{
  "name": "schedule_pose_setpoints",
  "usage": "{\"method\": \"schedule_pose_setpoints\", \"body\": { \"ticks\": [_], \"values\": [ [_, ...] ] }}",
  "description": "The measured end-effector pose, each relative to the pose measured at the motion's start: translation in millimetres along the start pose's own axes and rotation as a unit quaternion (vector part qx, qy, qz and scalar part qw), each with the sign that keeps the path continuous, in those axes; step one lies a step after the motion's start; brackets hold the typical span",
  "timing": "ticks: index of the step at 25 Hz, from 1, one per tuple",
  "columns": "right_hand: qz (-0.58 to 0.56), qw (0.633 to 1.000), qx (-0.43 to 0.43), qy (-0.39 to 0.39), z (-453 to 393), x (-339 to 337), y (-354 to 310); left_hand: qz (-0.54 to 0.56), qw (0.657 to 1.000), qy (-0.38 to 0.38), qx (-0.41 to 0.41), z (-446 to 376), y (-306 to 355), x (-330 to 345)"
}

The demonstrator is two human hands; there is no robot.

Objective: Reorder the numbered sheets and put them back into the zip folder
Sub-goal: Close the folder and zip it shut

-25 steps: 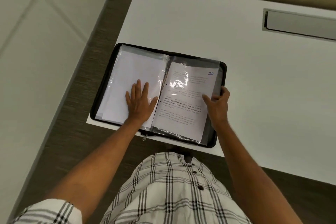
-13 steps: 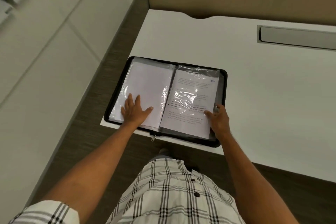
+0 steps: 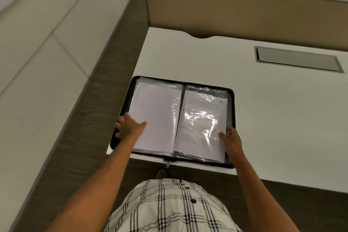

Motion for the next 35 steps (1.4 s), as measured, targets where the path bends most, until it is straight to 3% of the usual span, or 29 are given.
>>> {"method": "schedule_pose_setpoints", "body": {
  "ticks": [4, 9, 13, 19, 21, 25, 27, 31, 33, 35],
  "values": [
    [-0.013, 1.0, 0.011, 0.013, -2, 0, 0, 0.159, 0.986, -0.039, 0.027, -32, -21, -5],
    [-0.025, 0.999, 0.022, 0.011, -1, 4, -1, 0.305, 0.937, -0.154, 0.076, -28, -8, -7],
    [-0.024, 0.999, 0.038, 0.004, 1, 3, -4, 0.365, 0.866, -0.319, 0.12, 5, 19, -13],
    [-0.054, 0.997, 0.052, -0.018, 3, 0, -5, 0.405, 0.797, -0.419, 0.159, 59, 86, 9],
    [-0.075, 0.995, 0.053, -0.029, 4, 1, -3, 0.373, 0.799, -0.44, 0.168, 76, 113, 40],
    [-0.126, 0.99, 0.024, -0.056, 11, 3, -9, 0.219, 0.851, -0.426, 0.217, 98, 161, 106],
    [-0.155, 0.985, -0.008, -0.078, 18, 7, -20, 0.168, 0.861, -0.421, 0.231, 108, 175, 128],
    [-0.209, 0.976, -0.021, -0.066, 17, 3, -17, 0.067, 0.888, -0.366, 0.271, 108, 182, 153],
    [-0.193, 0.98, -0.021, -0.047, 13, 1, -9, -0.008, 0.9, -0.329, 0.288, 101, 173, 163],
    [-0.105, 0.993, -0.042, -0.015, 11, -4, -2, -0.01, 0.899, -0.305, 0.315, 104, 167, 157]
  ]
}}
Point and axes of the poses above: each hand's wrist, its own z-axis away from the middle knuckle, its own x-axis out of the palm, y = z × x, the point moved 9 cm from there along -z, towards the middle knuckle, and after that the axes turned 15 degrees about -y, right-handed, at the moved point
